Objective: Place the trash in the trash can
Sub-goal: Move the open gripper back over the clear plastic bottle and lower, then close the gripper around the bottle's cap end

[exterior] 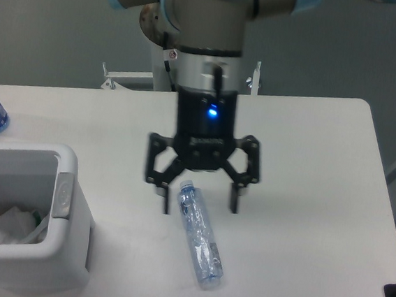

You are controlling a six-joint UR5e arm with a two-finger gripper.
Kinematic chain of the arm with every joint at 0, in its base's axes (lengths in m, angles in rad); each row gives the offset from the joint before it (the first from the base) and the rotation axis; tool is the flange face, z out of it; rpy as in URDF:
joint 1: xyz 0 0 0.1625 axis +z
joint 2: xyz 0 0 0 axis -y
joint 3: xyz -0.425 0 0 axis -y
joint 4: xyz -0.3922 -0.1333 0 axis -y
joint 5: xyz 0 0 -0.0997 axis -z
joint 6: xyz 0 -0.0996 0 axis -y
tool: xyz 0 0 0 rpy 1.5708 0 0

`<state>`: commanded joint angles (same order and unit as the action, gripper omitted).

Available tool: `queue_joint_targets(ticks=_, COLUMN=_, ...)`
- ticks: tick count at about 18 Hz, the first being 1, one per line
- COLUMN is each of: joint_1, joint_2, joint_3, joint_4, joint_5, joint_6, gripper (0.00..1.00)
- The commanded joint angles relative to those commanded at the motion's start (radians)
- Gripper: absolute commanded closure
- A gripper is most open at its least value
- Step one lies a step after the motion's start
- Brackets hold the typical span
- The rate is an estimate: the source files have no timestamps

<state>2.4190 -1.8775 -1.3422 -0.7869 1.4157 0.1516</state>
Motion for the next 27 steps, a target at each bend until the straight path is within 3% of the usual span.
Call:
queue_joint_targets(ticks=9, joint_1=0.041, joint_2=-0.086, joint_3=-0.020, joint_4=-0.003, joint_5=0.020, joint_6=0.074, gripper=0.00)
queue_joint_targets(ticks=15, joint_1=-0.015, joint_2=-0.201, joint_3=-0.043, joint_4=-0.009, joint_5=0.012, joint_6=0.063, gripper=0.00)
queue_joint_targets(ticks=27, joint_1=-0.029, joint_2=-0.301, joint_3=-0.107, joint_4=-0.008, joint_5=0.000, joint_6=0.068, gripper=0.00)
